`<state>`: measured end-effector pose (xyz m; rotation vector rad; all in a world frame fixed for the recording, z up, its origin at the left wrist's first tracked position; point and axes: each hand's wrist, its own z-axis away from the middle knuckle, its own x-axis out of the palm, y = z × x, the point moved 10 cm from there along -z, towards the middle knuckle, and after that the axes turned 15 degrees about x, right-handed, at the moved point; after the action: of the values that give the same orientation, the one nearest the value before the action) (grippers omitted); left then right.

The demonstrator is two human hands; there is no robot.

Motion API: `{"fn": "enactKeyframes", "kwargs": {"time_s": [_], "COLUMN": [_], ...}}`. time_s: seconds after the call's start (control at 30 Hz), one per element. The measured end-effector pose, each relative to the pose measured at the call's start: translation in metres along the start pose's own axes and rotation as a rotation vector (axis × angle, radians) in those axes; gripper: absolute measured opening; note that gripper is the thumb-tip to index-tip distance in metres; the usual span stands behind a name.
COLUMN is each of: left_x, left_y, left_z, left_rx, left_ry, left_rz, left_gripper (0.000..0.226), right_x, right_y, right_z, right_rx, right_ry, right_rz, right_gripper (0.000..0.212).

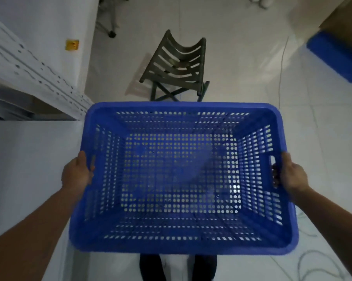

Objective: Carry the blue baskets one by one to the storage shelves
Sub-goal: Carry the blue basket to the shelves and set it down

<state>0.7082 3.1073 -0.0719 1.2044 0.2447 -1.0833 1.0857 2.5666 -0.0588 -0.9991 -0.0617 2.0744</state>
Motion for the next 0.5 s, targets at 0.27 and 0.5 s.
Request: {"fn": "enactKeyframes", "kwargs": {"time_s": [0.27, 0.5], "left_x": [0.037, 0.05], "left_y": [-0.067, -0.073], "left_z": [-0.024, -0.032], "left_rx": [-0.098, -0.056], "left_ry": [0.097, -0.014], "left_rz": [0.082, -0.026], "left_gripper": [0.051, 0.049], "right_x": [0.061, 0.075], "right_y": [0.028, 0.06], "right_z": [-0.044, -0.065], "right_rx": [0.066, 0.051], "right_ry": [-0.032, 0.005], "right_rz": [0.038, 0.032], "right_gripper": [0.068, 0.084]}}
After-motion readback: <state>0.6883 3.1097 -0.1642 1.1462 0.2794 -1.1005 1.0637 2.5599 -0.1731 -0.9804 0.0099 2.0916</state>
